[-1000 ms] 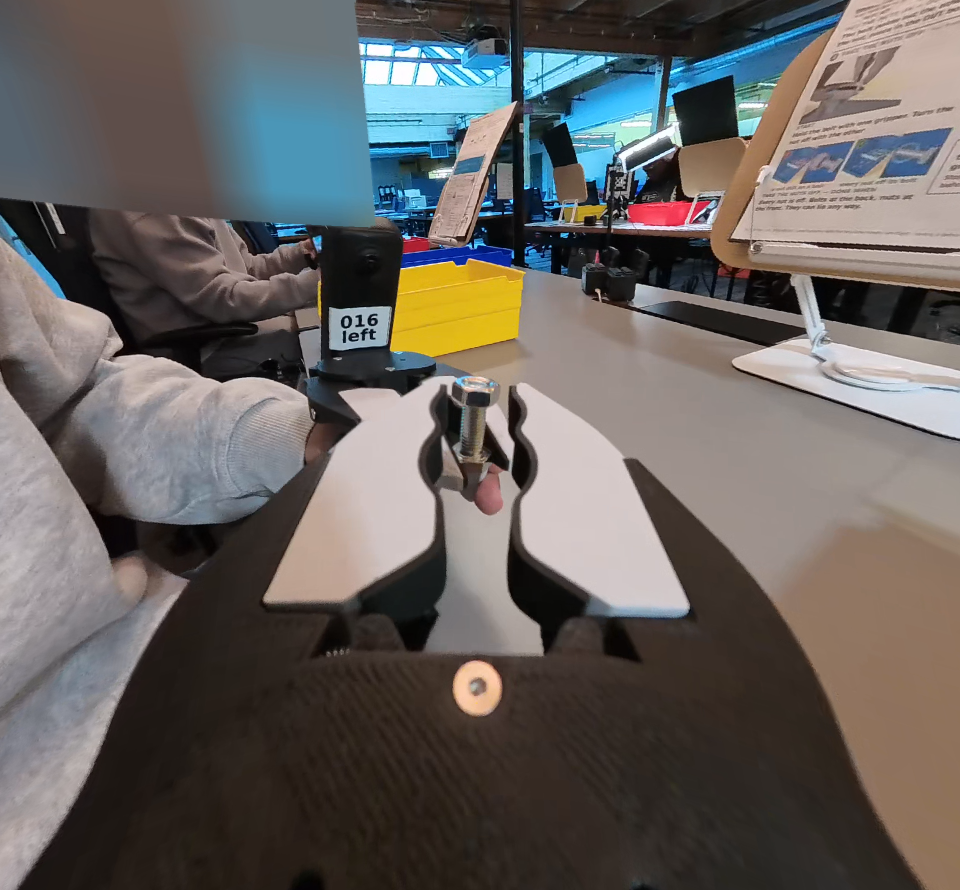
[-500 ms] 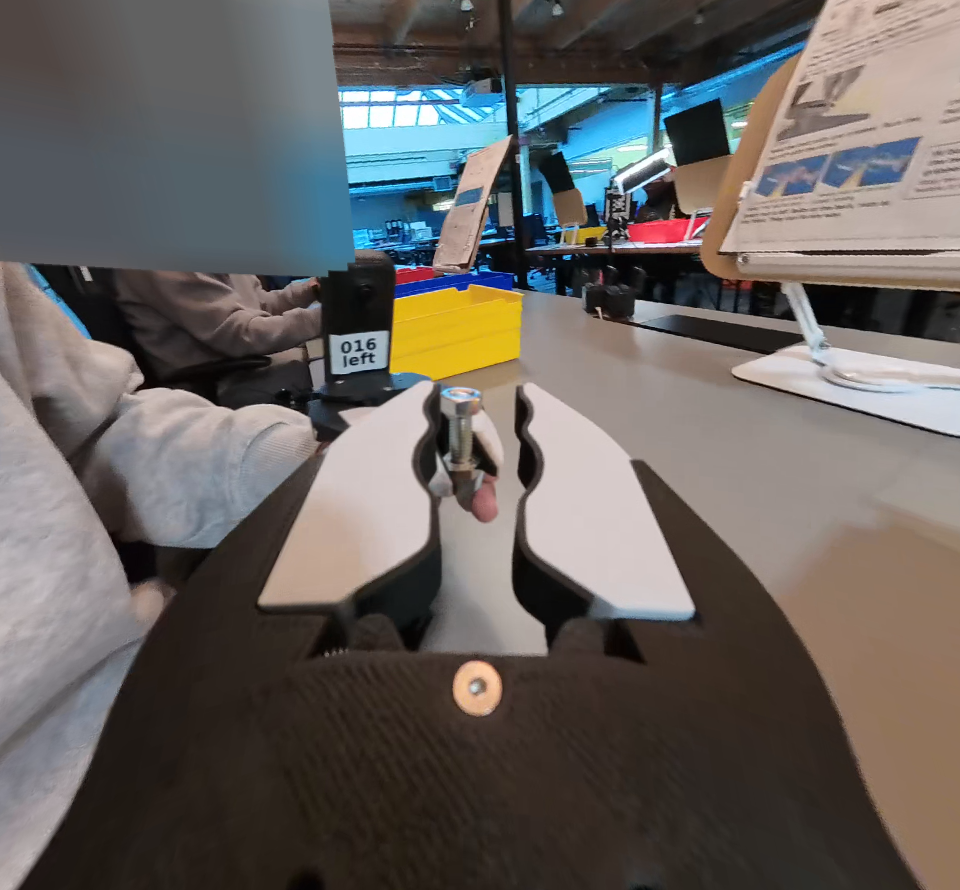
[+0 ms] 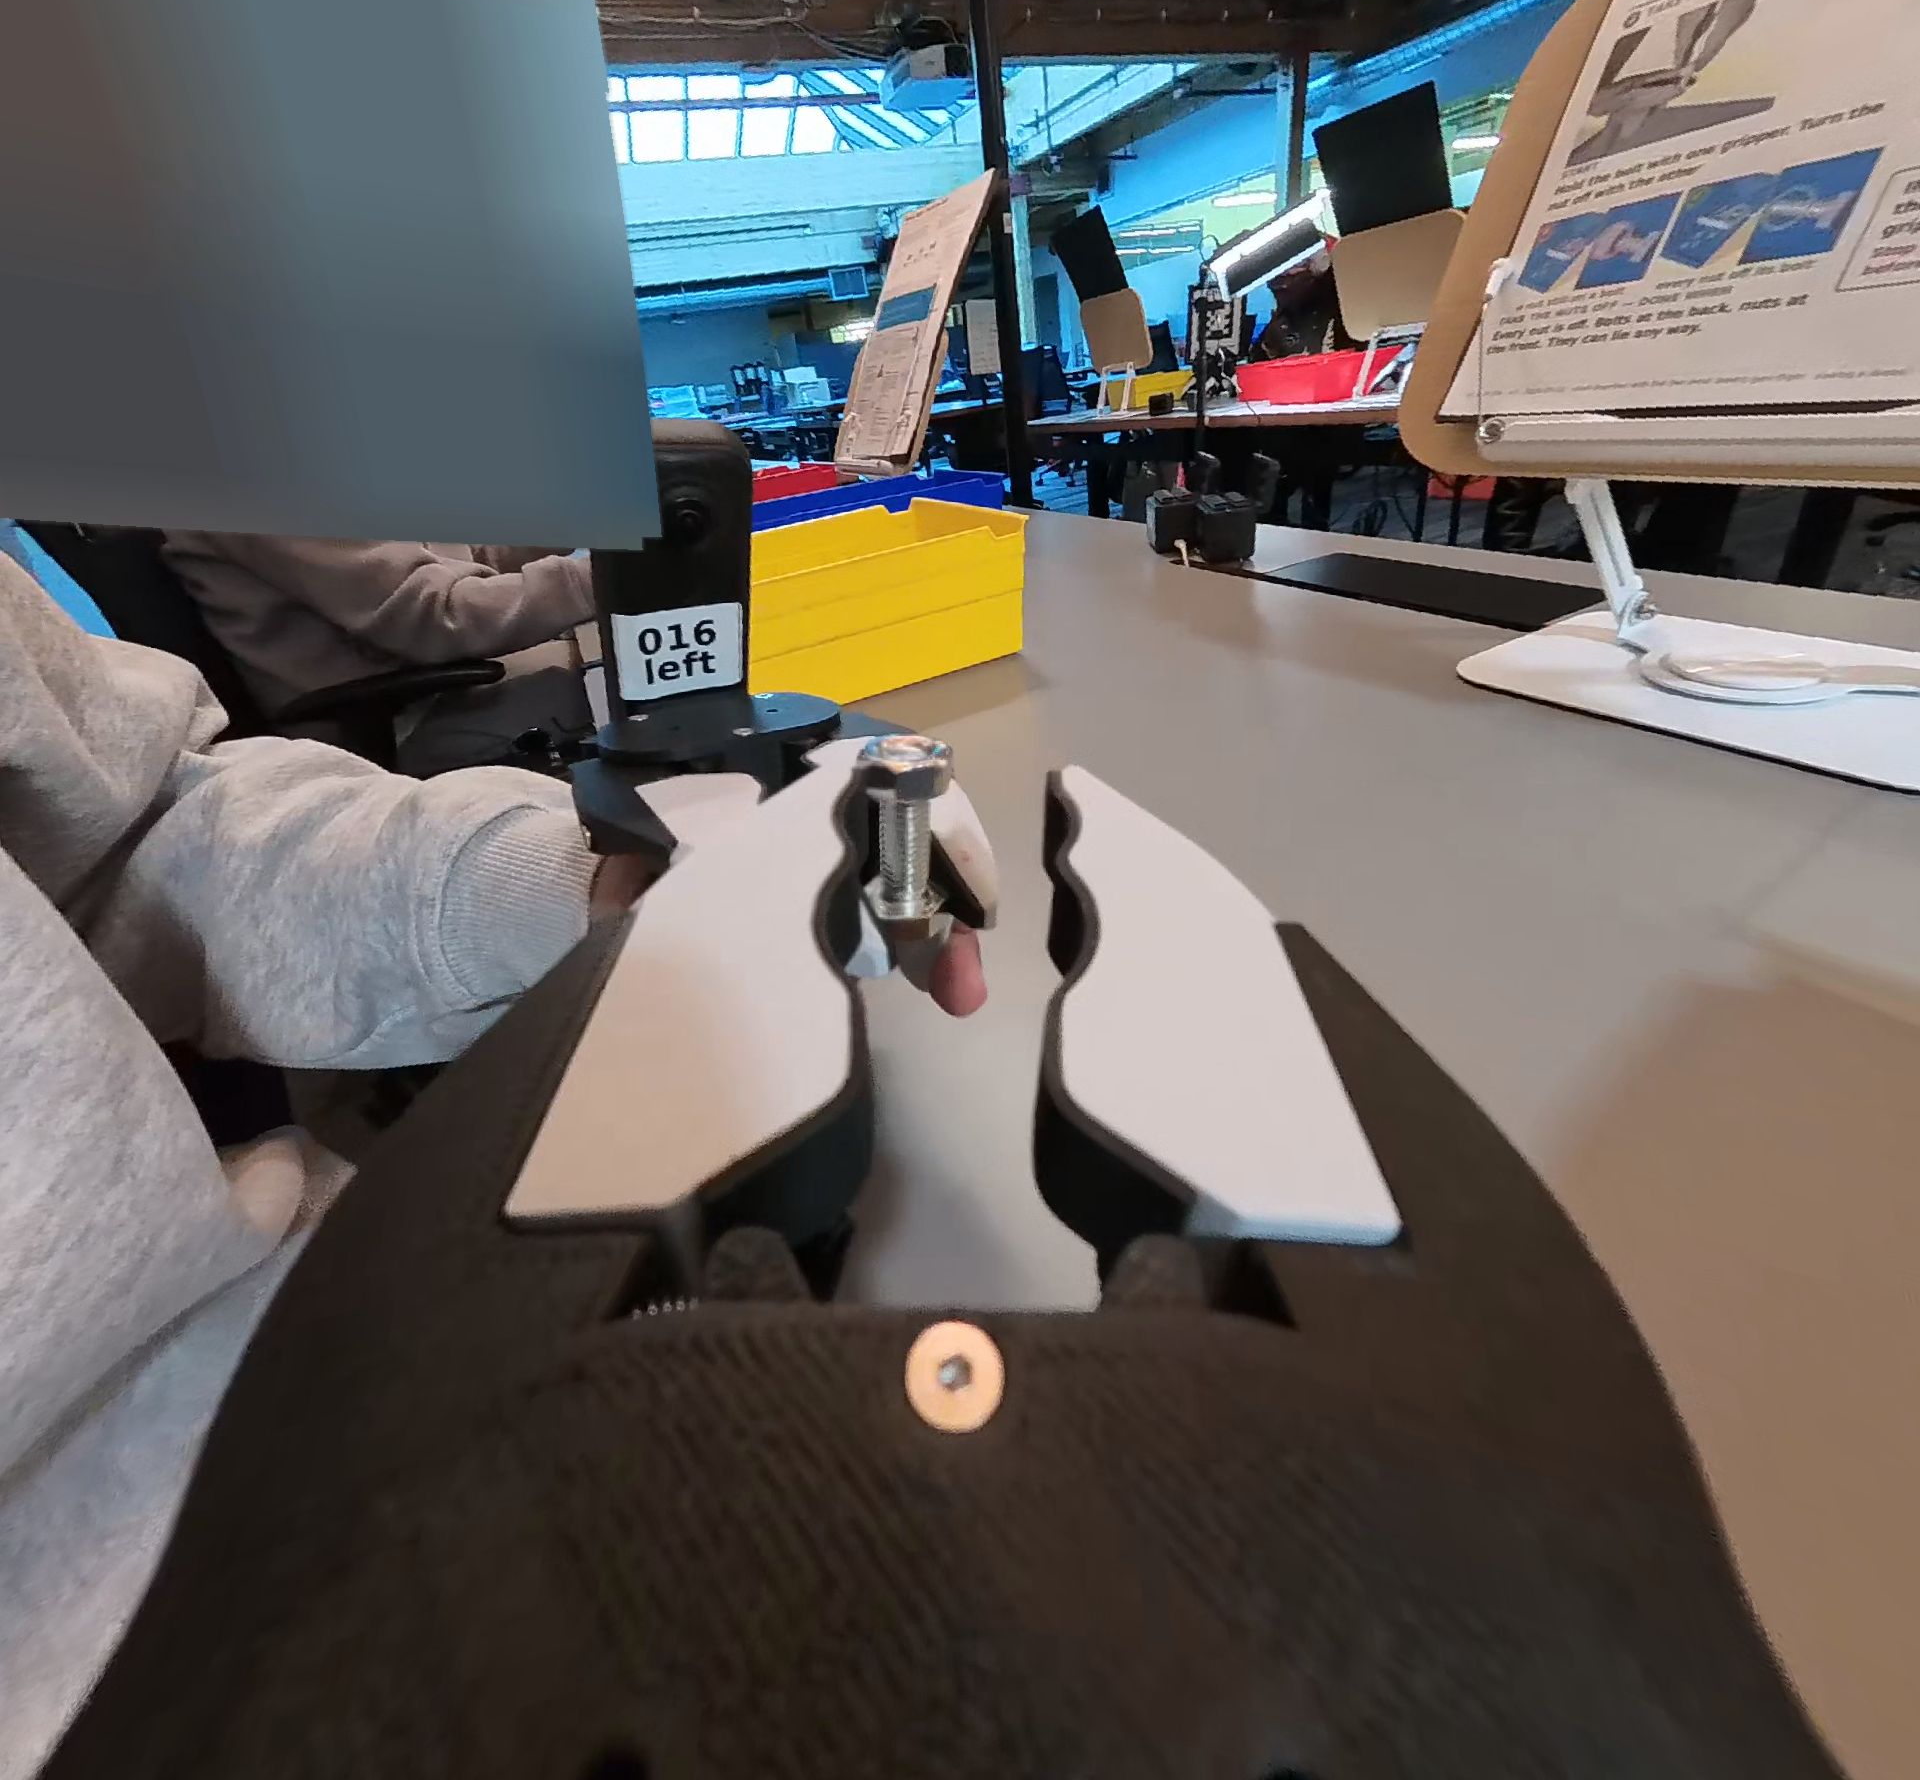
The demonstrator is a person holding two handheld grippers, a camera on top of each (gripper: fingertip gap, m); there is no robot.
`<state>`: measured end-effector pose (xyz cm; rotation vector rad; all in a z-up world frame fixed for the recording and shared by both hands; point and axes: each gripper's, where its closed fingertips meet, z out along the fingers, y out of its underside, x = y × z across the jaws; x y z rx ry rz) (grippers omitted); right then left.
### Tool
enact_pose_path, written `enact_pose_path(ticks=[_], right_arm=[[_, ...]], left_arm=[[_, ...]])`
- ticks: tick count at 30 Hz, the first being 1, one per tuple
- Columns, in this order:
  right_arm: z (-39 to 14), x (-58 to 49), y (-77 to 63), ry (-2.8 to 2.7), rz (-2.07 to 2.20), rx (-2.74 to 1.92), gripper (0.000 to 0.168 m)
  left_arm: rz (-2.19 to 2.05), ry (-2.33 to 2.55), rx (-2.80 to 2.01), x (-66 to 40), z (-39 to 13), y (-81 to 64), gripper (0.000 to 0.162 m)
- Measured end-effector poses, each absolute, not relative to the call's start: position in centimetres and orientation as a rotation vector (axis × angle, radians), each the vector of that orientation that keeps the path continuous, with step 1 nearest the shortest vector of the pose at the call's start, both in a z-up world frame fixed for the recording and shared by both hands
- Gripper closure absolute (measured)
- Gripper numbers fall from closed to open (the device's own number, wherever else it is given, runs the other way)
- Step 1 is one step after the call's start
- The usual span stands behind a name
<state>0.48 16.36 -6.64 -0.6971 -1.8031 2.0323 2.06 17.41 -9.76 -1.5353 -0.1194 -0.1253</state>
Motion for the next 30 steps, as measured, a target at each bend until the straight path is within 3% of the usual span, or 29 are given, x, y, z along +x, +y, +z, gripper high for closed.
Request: enact_pose_path(ticks=[4, 14, 20, 23, 30], right_arm=[[-8.1, -1.3, 18.5, -1.805, 1.866, -0.835, 0.158], [-6.1, 0.8, 16.9, -1.776, 2.031, -0.672, 0.137], [-6.7, 0.5, 17.0, -1.788, 1.994, -0.706, 0.137], [-7.5, -0.9, 18.5, -1.765, 1.936, -0.843, 0.149], [-5.3, 1.3, 17.3, -1.724, 2.123, -0.663, 0.129]], left_arm=[[-0.138, -0.133, -1.523, 1.8, -9.7, 17.3, 0.143], [-0.141, -0.128, -1.529, 2.0, -9.7, 17.5, 0.143], [-0.138, -0.122, -1.538, 2.1, -9.8, 17.7, 0.143], [-0.147, -0.128, -1.528, 2.0, -9.7, 17.6, 0.143], [-0.147, -0.122, -1.531, 2.1, -9.7, 17.8, 0.143]])
